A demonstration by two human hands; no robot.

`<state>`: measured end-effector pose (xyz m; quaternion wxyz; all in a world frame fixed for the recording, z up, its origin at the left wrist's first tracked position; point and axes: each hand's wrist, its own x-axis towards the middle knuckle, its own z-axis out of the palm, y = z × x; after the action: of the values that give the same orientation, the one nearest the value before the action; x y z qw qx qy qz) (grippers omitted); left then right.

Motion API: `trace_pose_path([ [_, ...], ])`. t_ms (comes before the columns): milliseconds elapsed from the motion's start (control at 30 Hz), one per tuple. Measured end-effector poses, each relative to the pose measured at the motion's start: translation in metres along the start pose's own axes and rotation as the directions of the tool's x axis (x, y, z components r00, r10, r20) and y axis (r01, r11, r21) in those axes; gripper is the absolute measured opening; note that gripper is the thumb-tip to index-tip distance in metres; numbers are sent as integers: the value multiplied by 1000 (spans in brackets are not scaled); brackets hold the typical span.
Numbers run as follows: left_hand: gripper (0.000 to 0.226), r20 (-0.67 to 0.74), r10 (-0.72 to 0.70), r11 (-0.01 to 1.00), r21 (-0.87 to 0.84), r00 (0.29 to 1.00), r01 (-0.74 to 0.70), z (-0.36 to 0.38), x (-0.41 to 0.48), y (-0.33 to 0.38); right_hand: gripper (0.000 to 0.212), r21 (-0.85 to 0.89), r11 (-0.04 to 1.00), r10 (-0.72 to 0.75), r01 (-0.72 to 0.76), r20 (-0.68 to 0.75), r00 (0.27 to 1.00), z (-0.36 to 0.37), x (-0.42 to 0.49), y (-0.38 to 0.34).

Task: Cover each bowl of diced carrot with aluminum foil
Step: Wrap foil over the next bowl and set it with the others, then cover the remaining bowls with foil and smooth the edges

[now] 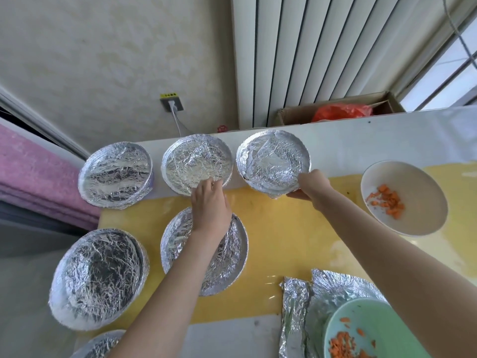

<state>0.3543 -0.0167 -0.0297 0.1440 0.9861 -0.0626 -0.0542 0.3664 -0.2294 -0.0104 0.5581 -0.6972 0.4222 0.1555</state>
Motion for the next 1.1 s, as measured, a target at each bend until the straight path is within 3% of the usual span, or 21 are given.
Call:
trace_pose_path([
  [267, 39, -9, 15, 1000, 8, 1000, -15, -4, -4, 0, 34, -15, 999, -31, 31, 18, 999, 1, -4, 4],
  [367, 38, -36, 32, 999, -1, 999, -32, -9, -10, 4, 33, -195, 975, -109, 106, -4, 994, -7, -14, 15],
  [433, 39, -76, 71, 997, -28, 995, -73, -11, -17, 11, 35, -393, 896, -251, 207, -65, 966, -16, -23, 28],
  [500, 39, -120, 133, 988, -65, 984, -141, -11, -28, 22, 33, -560, 773, -442, 298, -138, 887, -30, -32, 43],
  [567, 40, -154, 205, 969, -107, 967, -222, -8, -44, 34, 33, -699, 611, -658, 371, -188, 729, -49, -38, 60],
  [633, 40, -185, 286, 942, -125, 940, -311, -2, -63, 47, 39, -789, 509, -758, 343, -223, 612, -68, -38, 78],
  [667, 41, -199, 330, 927, -115, 923, -357, 2, -73, 51, 43, -806, 510, -752, 301, -248, 610, -77, -35, 87],
  [733, 44, -198, 422, 891, -88, 885, -445, 13, -95, 58, 46, -802, 557, -671, 214, -283, 686, -92, -32, 101],
  [867, 51, -73, 551, 828, -73, 831, -556, 37, -139, 57, 43, -822, 554, -550, 132, -243, 799, -109, -37, 119],
  [1100, 69, 281, 429, 877, 100, 859, -471, 68, -189, 22, 38, -877, 439, -657, 192, -169, 735, -119, -52, 125],
])
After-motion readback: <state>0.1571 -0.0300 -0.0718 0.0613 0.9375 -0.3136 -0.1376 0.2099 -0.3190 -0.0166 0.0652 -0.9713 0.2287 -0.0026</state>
